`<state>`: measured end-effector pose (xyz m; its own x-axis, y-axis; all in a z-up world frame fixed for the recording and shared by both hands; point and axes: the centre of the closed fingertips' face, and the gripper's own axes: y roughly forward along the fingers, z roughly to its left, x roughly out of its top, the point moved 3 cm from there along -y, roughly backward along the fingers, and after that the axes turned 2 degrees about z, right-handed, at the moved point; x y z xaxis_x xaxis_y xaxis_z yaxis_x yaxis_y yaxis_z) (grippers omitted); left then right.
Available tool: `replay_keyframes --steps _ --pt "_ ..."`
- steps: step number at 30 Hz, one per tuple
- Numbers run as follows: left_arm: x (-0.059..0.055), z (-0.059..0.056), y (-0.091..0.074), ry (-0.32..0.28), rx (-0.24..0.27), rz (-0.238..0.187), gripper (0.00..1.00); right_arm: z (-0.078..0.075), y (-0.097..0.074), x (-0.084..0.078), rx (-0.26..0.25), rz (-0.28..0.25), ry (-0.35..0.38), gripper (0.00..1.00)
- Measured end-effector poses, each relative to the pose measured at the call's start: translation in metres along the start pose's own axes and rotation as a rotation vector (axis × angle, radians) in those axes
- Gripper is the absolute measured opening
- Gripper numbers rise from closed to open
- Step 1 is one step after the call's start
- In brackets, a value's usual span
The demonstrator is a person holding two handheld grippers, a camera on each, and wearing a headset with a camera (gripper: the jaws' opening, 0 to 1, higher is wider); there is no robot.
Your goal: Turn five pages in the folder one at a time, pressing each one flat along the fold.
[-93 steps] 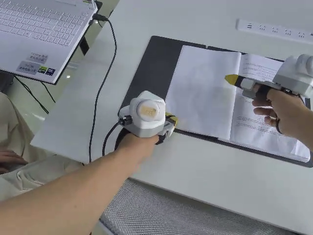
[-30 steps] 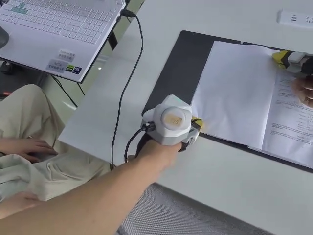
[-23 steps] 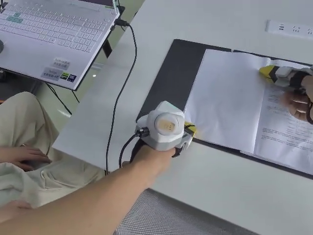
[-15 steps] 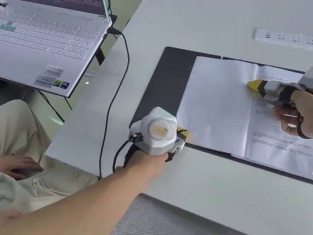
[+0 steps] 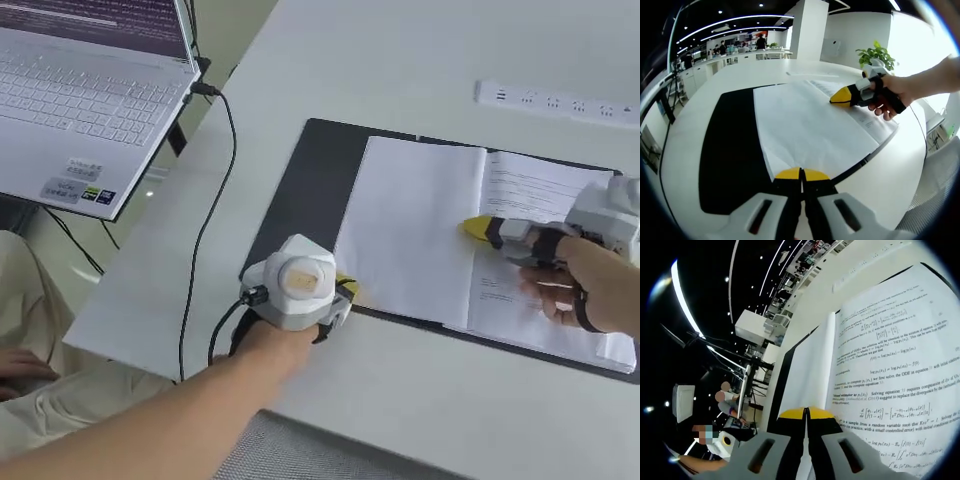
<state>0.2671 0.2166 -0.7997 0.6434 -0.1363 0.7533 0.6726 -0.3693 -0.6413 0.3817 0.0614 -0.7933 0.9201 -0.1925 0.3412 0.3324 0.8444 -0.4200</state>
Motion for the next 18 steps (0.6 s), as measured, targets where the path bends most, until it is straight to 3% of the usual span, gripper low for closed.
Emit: replay_keyframes --steps 18 --pt "0.000 0.000 0.002 0.021 0.002 0.004 0.00 0.011 -0.021 -0.057 0.006 0.041 0.017 0.00"
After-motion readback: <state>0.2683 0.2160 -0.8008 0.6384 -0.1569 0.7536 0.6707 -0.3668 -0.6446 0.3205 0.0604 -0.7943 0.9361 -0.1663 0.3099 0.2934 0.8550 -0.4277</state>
